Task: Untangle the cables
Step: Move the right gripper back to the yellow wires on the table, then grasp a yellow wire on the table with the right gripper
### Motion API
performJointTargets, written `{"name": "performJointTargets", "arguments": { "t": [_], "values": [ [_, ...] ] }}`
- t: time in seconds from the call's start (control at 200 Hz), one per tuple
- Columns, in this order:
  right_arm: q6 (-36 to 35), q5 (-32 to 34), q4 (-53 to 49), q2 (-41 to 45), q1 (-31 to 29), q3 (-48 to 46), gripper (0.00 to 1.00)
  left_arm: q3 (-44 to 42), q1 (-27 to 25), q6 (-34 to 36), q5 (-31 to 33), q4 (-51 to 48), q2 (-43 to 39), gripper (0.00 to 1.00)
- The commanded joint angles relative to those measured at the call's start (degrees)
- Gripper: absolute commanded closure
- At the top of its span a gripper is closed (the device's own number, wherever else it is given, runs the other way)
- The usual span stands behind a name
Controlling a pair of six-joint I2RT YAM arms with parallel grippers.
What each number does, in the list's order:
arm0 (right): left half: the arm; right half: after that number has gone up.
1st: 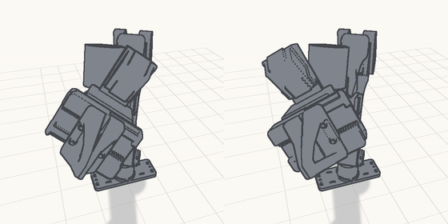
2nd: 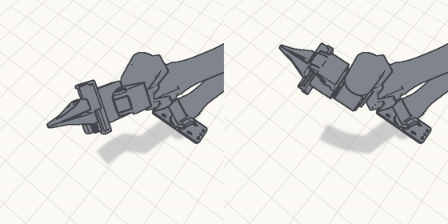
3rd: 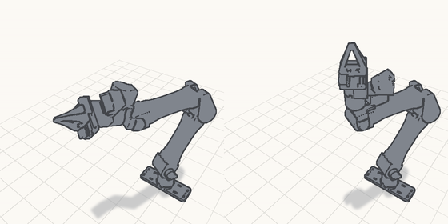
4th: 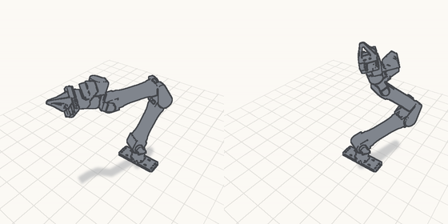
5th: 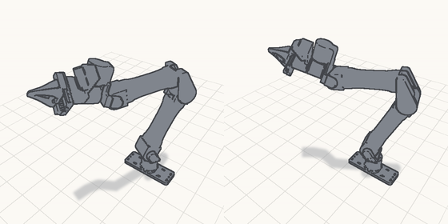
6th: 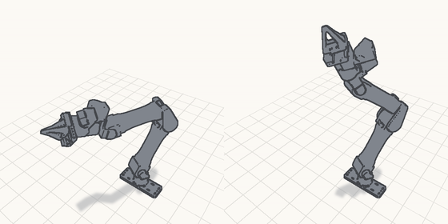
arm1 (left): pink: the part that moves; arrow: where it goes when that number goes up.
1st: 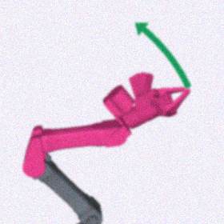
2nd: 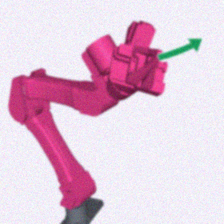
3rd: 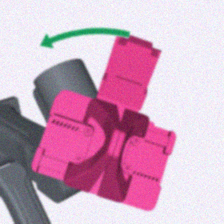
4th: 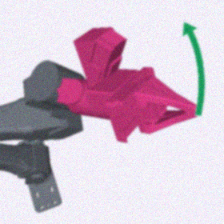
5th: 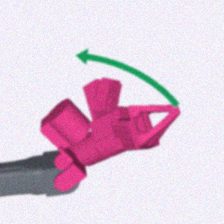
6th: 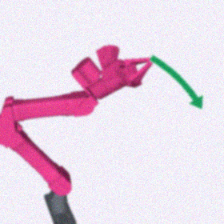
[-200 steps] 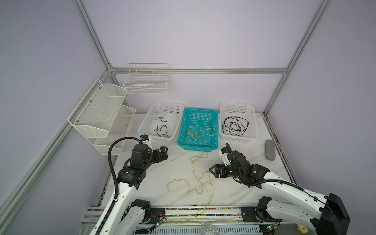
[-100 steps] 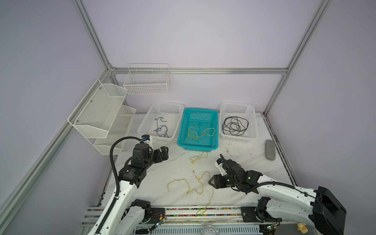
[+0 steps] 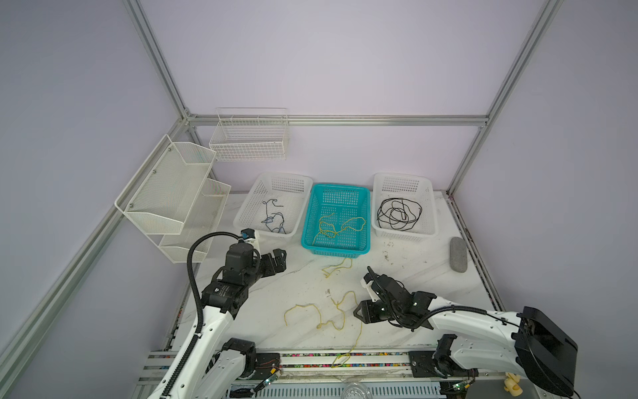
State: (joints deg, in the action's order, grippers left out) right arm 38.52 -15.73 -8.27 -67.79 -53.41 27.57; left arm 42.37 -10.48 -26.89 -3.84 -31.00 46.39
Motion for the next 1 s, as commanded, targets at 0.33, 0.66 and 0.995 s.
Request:
{"name": "performJointTargets", "arguments": {
  "t": [0.33,0.66,0.995],
  "values": [
    [0.1,1.0,2.1,-1.6,-0.3,-1.1,0.79,-1.9,0.2,0.1,-0.8,0.8,0.2,0.00],
    [-0.7,4.3,-1.9,1.4,-0.4,0.9,0.96,-1.9,0.2,0.0,-0.7,0.7,0.5,0.00],
    [-1.8,8.6,-7.2,5.4,-0.5,4.4,1.00,-1.7,0.2,0.0,-0.8,0.5,0.6,0.00]
  ]
}}
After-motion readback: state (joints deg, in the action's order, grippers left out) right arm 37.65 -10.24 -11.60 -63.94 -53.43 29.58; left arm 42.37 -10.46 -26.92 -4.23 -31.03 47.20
